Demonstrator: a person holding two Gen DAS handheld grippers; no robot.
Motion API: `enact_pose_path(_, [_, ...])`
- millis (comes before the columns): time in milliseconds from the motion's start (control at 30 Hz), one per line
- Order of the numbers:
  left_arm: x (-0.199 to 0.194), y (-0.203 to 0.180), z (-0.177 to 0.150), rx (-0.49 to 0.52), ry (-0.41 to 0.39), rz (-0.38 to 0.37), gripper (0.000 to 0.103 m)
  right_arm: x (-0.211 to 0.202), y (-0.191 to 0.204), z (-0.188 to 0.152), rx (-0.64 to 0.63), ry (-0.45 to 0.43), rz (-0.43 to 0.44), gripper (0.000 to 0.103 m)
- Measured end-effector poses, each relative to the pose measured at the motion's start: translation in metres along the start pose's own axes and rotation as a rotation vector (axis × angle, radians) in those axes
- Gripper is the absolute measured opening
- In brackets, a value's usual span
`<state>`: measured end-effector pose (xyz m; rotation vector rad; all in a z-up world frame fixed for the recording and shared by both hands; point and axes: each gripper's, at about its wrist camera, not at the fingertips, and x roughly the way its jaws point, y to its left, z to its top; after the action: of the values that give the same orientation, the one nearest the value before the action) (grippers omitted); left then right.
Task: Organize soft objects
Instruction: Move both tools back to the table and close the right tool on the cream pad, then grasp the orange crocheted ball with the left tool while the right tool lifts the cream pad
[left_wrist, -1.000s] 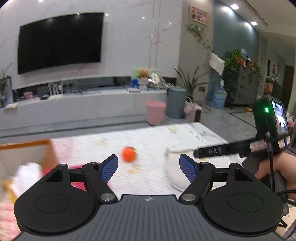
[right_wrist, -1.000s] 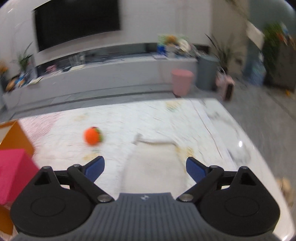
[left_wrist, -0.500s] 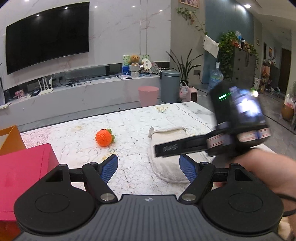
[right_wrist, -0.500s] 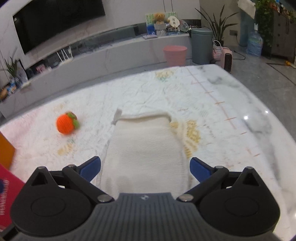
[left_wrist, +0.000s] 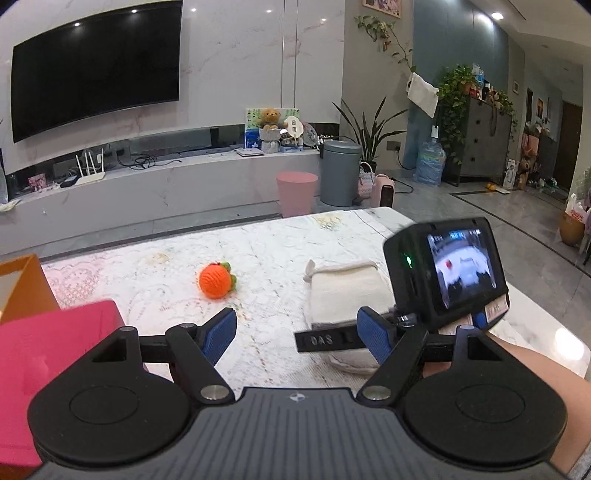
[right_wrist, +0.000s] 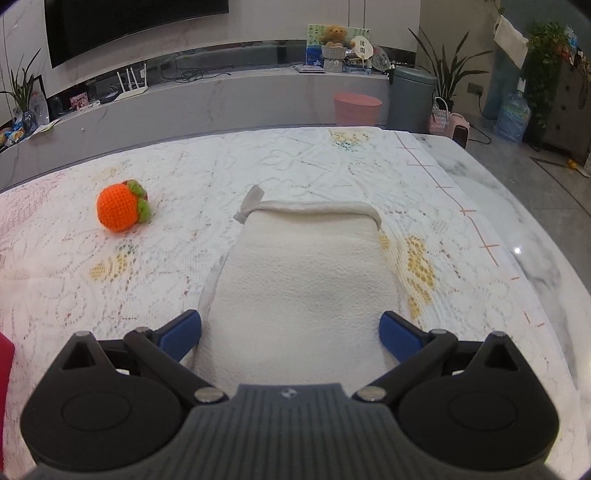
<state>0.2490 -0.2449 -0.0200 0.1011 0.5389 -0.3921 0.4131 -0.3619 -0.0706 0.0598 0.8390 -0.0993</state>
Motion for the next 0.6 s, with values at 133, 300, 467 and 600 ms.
enact_pose_path(133, [0.007,0.002,0.011,0.023,0.014,0.059,0.087,-0.004,-0.003,-0.001,-0.010,-0.018,-0.007,0.078])
enact_pose_path(300, [0.044,0.004,0.033,0.004,0.084,0.161,0.087,-0.011,-0.015,0.003,-0.004,-0.019,-0.017,0.036])
enact_pose_path(467, [0.105,0.005,0.038,-0.077,0.129,0.270,0.087,-0.018,-0.039,0.007,0.107,0.022,0.055,0.004])
enact_pose_path(600, [0.151,0.006,0.033,-0.101,0.146,0.391,0.088,-0.022,-0.051,0.004,0.149,0.025,0.092,0.003])
